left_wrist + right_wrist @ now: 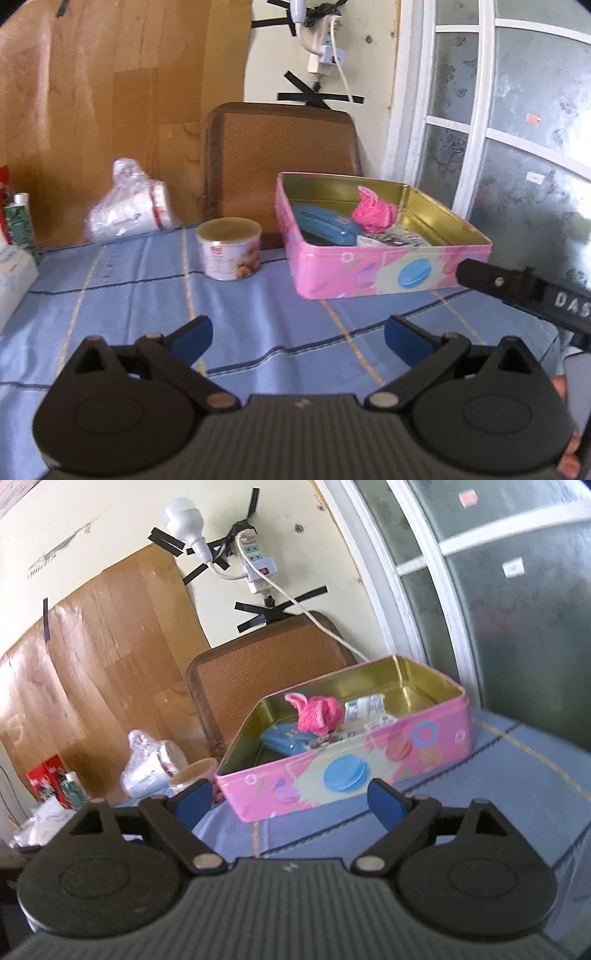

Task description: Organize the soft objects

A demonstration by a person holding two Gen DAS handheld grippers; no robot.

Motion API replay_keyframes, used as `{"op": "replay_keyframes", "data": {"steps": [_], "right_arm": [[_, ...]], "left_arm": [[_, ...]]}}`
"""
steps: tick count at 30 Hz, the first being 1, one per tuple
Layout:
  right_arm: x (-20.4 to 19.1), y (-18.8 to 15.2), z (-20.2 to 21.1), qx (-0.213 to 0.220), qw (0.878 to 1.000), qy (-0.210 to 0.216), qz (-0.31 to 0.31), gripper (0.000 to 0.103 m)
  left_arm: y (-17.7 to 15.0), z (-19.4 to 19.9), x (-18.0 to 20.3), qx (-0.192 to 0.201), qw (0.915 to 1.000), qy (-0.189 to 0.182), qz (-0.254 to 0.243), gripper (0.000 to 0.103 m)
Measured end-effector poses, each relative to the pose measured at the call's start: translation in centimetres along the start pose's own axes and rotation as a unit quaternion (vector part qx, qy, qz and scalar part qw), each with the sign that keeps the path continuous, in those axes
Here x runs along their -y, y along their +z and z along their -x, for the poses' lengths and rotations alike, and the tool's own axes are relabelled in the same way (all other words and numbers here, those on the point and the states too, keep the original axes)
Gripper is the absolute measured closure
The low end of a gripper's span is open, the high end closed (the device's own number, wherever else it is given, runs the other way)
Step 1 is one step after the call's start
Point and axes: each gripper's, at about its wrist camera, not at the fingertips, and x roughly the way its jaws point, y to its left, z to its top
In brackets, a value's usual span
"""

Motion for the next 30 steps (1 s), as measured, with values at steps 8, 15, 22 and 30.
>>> {"op": "replay_keyframes", "data": {"steps": [8,15,22,30], "right_arm": [[-1.4,-0.4,0.9,-0.014,1.0,0.021,-0.006,0.007],[-1.9,-0.6,1.5,-0.009,1.0,0.025,-0.003,0.007],[-1.8,-0.7,1.8,-0.006,1.0,0.025,-0.005,0.007],[-1.8,-0.7,1.9,-0.009,1.0,0.025,-0.007,0.007]], "left_arm": [[-0.6,1.5,-0.5,0.007,0.9997,0.025,0.0,0.0],[-0.8,2.5,-0.1,0.01,0.9996,0.024,-0.009,0.0],[-0.9,2.9,0.3,0.008,0.9997,0.015,-0.015,0.0],[-1.0,2.9,0.5,0.004,0.9996,0.02,-0.021,0.0]]}}
